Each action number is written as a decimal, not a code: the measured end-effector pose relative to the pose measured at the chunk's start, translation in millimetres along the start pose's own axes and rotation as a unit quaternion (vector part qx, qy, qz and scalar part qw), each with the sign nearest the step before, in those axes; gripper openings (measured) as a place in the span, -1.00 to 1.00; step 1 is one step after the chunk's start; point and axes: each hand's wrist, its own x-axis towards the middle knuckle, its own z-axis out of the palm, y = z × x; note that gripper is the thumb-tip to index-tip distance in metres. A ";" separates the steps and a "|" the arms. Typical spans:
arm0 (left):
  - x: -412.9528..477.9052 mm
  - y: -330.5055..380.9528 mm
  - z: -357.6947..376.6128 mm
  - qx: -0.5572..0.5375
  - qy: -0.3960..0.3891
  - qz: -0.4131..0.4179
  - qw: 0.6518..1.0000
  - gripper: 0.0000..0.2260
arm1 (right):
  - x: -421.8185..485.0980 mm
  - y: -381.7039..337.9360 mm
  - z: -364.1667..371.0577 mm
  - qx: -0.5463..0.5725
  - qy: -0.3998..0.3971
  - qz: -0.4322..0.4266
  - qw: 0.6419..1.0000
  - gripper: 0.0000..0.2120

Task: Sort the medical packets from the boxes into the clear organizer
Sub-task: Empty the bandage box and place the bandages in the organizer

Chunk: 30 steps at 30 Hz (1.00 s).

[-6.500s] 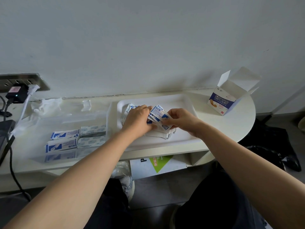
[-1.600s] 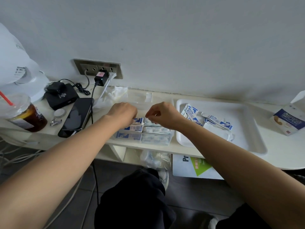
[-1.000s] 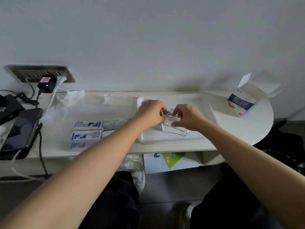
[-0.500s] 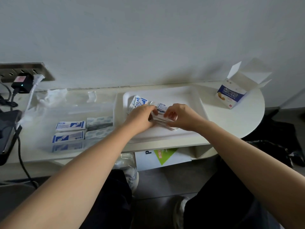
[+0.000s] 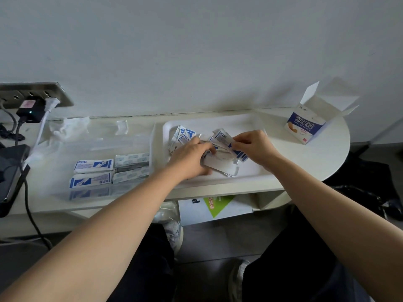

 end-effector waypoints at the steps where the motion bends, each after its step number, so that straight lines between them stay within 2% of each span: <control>1: 0.4 0.6 0.9 0.011 0.001 0.005 1.000 -0.56 | -0.4 0.3 -0.7 -0.002 -0.002 0.000 1.000 -0.86; 4: 2.7 2.9 -0.2 0.033 0.021 0.016 0.999 -0.69 | -2.2 0.3 -1.6 -0.018 -0.008 -0.012 1.000 -0.85; 10: 6.5 1.8 -0.5 0.015 0.036 0.028 0.999 -0.78 | -6.9 -2.7 -0.6 -0.079 -0.004 -0.075 0.994 -0.86; 15: 11.6 3.3 2.5 0.022 0.070 0.033 0.997 -0.86 | -14.4 0.2 8.2 -0.101 -0.044 -0.128 0.986 -0.88; 18: 13.7 2.9 5.6 0.016 0.088 0.026 0.996 -0.89 | -15.4 4.4 10.1 -0.099 -0.063 -0.116 0.986 -0.82; 20: 14.2 3.0 5.2 -0.003 0.101 0.017 0.995 -0.90 | -13.1 6.0 9.3 -0.104 -0.043 -0.120 0.986 -0.86; 24: 12.8 3.2 0.0 -0.109 0.145 -0.018 0.983 -0.90 | -7.0 3.7 -0.2 -0.113 -0.017 -0.103 0.988 -0.88; 26: 11.8 3.5 -1.5 -0.160 0.144 -0.030 0.976 -0.86 | -6.4 3.1 -2.3 -0.126 -0.038 -0.097 0.987 -0.87; 30: 11.1 5.4 0.4 -0.185 0.126 -0.038 0.974 -0.84 | -9.6 2.3 0.6 -0.097 -0.047 -0.068 0.992 -0.91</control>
